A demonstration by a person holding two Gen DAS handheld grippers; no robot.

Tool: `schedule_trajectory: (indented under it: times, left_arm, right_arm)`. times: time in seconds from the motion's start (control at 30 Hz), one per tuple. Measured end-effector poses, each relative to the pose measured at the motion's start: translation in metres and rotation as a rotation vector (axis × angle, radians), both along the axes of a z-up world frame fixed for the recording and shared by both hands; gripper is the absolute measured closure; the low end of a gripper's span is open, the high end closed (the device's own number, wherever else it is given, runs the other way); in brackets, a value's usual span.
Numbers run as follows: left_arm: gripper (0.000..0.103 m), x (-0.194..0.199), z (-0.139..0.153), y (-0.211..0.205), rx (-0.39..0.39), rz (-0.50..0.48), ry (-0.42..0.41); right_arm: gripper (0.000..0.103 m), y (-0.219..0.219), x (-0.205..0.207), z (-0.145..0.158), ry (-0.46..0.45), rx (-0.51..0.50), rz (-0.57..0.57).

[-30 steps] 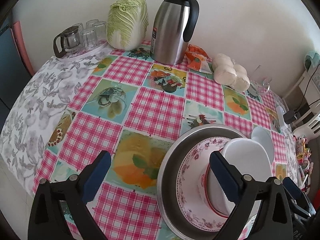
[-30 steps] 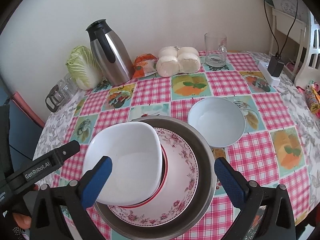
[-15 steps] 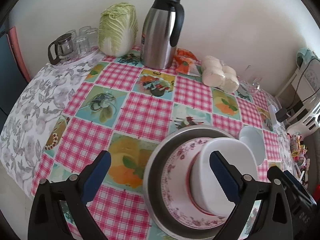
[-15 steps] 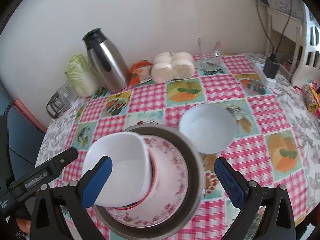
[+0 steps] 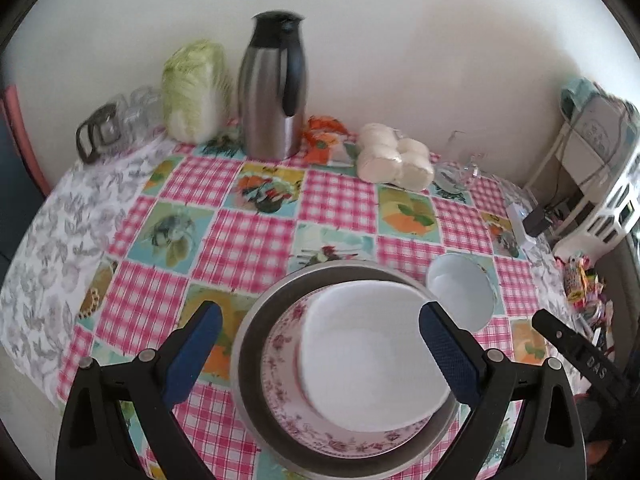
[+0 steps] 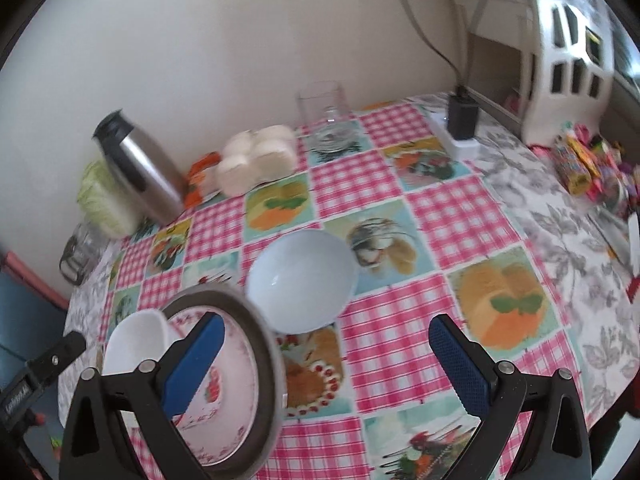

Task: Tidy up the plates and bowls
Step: 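Move both grippers to the rim of the pale blue bowl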

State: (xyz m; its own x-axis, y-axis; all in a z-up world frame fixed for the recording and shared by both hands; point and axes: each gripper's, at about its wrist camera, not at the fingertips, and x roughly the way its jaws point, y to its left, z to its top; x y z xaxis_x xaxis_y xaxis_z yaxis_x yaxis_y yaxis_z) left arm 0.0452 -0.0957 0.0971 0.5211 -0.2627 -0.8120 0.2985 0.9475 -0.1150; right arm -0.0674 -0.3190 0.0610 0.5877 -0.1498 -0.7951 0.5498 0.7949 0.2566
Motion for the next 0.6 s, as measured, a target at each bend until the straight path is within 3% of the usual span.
schedule_trajectory:
  times: [0.27,0.47,0.6]
  left_arm:
    - [0.004,-0.002,0.006,-0.046,0.011,-0.054,-0.001]
    - [0.004,0.021,0.007,-0.082,-0.02,-0.102,0.075]
    - [0.004,0.039,0.009,-0.114,0.043,-0.164,0.068]
  right_arm:
    - [0.0,-0.034,-0.005,-0.015,0.002,0.049,-0.052]
    - [0.0,-0.055,-0.005,-0.03,0.0,0.1,-0.102]
    - [0.0,-0.063,0.001,-0.042,-0.009,0.137,-0.112]
